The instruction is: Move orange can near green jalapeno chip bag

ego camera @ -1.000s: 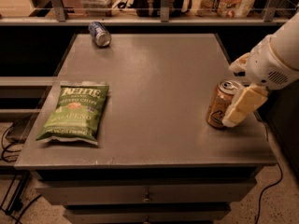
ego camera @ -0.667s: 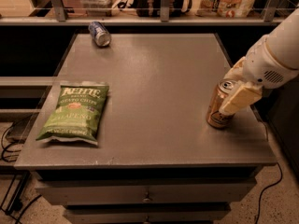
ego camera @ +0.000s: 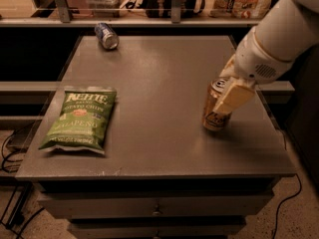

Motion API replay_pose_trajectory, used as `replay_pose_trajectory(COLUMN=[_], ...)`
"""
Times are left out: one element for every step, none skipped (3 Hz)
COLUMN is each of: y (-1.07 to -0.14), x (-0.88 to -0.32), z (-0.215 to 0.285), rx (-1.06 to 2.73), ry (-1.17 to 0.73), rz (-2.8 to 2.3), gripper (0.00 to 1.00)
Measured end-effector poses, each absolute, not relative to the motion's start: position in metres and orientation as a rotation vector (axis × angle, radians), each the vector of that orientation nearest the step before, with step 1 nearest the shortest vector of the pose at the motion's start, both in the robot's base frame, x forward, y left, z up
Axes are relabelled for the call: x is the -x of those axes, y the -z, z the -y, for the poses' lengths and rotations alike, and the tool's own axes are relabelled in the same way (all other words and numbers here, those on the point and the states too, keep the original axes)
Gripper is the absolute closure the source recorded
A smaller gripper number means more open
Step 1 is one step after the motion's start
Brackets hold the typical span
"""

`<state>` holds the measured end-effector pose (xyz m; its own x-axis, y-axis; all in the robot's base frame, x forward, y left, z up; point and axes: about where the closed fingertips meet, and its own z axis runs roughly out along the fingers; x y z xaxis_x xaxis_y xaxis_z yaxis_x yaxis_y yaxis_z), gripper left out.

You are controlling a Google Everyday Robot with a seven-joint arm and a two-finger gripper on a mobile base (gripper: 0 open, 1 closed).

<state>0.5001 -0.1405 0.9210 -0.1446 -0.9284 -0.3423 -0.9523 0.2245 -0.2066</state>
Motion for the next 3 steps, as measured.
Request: replay_pose_trajectory(y=[-0.941, -0.96, -0.961], x=[-0.501, -0.488, -0.487], z=[0.081, 0.017, 0.012], rx=[1.835, 1.982, 1.991], ry=[-0.106, -0.152, -0.153], rz=[-2.002, -1.834, -1.822], gripper=[1.0, 1.0, 1.0])
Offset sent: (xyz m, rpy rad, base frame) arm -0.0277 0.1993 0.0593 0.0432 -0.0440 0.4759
